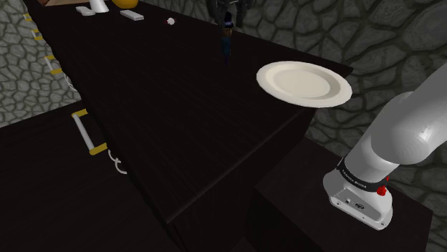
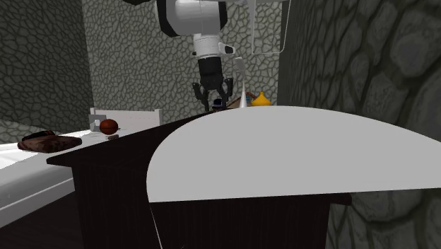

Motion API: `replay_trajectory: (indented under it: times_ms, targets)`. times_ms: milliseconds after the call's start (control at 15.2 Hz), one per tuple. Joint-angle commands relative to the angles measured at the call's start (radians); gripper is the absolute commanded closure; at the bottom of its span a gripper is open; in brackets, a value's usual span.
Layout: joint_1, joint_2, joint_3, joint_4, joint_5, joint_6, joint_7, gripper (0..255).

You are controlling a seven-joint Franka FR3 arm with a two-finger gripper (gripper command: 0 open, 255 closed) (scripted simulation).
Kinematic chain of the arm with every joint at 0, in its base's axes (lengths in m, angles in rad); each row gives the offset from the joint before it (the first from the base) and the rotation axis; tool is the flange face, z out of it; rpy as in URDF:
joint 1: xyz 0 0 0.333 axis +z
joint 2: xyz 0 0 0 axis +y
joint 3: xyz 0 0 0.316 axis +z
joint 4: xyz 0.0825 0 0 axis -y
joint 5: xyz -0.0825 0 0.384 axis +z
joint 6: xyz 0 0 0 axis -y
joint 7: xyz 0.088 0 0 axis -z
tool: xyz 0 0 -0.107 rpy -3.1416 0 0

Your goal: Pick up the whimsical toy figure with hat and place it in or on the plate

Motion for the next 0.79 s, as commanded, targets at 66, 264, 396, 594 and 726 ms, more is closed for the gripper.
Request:
replay_trajectory:
  times_ms: [66,264,396,594,726]
  targets:
    - [0.000,0.000,0.000,0.000,0.000,0.000,0.000,255]
    - [0.000,0.000,0.000,0.000,0.000,0.000,0.000,255]
    - [0.000,0.000,0.000,0.000,0.000,0.000,0.000,255]
    - [0.000,0.004,0.001,0.018,-0.001,-0.014,0.000,255]
    - [-0.001,0.015,0.002,0.056,-0.005,-0.042,-0.001,255]
